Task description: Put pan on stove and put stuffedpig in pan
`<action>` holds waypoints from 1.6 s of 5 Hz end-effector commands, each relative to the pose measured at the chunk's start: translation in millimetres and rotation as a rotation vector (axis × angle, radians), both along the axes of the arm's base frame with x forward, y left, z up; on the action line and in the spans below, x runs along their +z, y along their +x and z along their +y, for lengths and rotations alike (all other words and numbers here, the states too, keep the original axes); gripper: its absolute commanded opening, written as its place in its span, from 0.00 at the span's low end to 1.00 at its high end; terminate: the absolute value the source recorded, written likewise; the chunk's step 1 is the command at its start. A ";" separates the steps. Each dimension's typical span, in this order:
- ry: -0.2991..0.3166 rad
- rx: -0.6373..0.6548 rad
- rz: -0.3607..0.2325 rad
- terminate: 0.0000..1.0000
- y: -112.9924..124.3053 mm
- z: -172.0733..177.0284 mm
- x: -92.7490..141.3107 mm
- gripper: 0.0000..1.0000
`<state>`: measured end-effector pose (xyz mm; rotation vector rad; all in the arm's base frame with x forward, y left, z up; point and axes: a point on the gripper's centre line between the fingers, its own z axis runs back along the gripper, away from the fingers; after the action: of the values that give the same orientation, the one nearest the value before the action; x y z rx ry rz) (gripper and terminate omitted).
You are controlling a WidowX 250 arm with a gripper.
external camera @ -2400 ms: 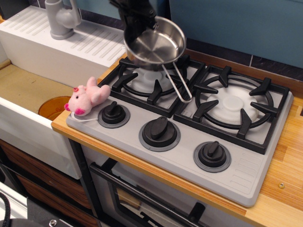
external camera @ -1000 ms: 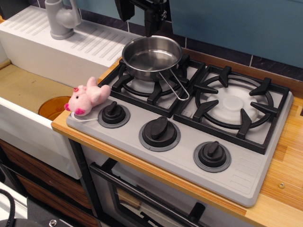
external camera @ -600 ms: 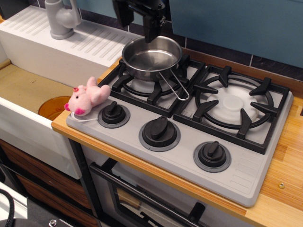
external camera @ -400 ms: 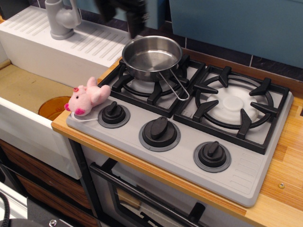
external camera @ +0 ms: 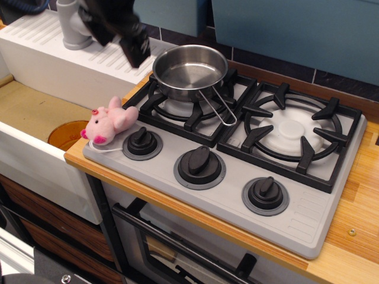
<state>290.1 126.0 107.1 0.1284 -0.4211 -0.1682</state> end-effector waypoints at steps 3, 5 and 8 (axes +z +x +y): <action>-0.024 0.007 -0.151 0.00 -34.1 -10.4 -46.5 1.00; -0.036 0.009 -0.183 0.00 -49.9 -15.8 -67.1 1.00; -0.064 -0.024 -0.183 0.00 -40.1 4.4 -78.5 1.00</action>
<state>241.9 129.3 23.8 0.0550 -0.5894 -0.1600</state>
